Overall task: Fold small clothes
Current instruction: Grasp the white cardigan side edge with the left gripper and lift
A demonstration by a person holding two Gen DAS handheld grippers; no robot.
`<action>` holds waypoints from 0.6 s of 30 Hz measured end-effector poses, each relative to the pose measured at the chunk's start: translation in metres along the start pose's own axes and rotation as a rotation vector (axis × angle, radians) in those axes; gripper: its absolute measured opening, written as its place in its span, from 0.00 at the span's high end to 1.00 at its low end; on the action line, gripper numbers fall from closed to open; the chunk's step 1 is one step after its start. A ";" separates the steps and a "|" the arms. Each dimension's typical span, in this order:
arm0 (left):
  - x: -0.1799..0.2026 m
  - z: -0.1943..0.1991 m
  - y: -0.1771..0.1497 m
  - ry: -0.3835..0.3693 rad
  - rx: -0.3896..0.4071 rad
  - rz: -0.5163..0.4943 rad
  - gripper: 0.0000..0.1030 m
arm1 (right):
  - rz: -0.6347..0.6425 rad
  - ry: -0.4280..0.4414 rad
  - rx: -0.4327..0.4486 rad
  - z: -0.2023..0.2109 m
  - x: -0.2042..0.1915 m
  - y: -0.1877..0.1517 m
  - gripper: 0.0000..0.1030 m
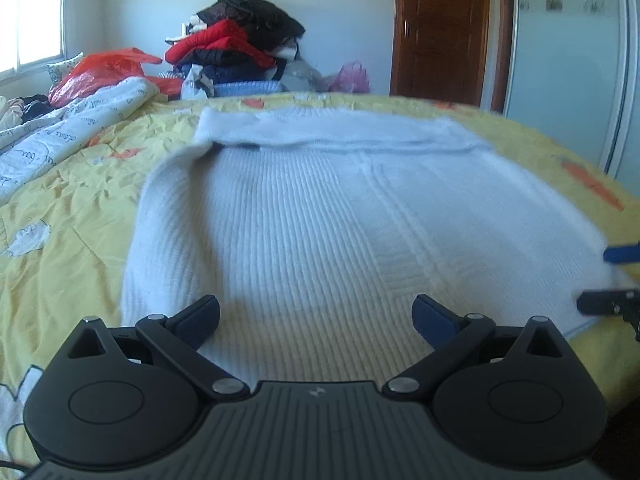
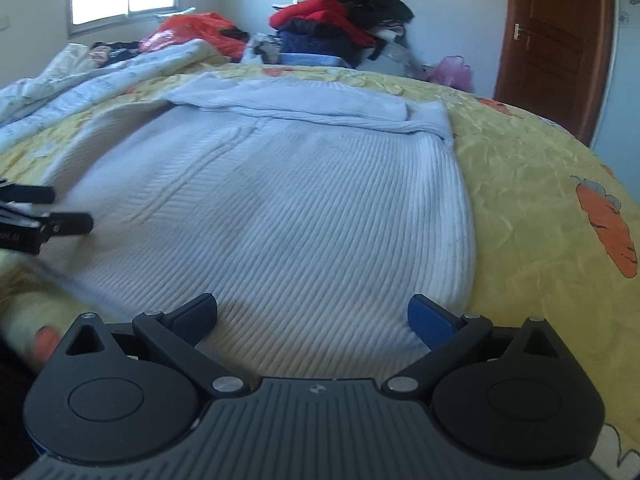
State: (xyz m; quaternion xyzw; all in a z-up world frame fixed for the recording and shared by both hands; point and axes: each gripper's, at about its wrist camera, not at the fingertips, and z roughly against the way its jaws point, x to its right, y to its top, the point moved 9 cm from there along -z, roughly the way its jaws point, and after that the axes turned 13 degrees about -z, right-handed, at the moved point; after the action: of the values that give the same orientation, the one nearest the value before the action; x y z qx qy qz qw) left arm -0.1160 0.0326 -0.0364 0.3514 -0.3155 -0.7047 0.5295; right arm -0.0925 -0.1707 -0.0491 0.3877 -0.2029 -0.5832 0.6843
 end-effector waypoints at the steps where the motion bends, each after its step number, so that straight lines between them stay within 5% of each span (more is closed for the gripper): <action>1: -0.005 0.006 0.003 -0.008 0.015 0.015 0.00 | -0.002 0.007 0.007 0.007 0.000 0.000 0.01; 4: -0.026 0.016 0.005 -0.001 0.028 0.073 0.00 | -0.063 0.020 0.011 0.023 0.014 0.001 0.01; 9: -0.065 -0.002 -0.021 0.078 -0.130 0.165 0.00 | -0.220 -0.025 -0.002 0.031 0.058 0.001 0.01; 12: -0.070 0.001 -0.028 0.040 -0.127 0.210 0.00 | -0.313 -0.018 -0.044 0.026 0.075 -0.005 0.03; 18: -0.076 0.005 -0.024 -0.129 -0.062 0.405 0.00 | -0.442 0.164 -0.080 0.023 0.070 -0.001 0.04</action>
State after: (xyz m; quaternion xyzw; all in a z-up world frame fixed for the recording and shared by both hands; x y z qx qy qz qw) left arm -0.1186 0.1120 -0.0413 0.2188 -0.3910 -0.6144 0.6494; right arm -0.0931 -0.2443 -0.0479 0.4412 -0.0336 -0.6930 0.5693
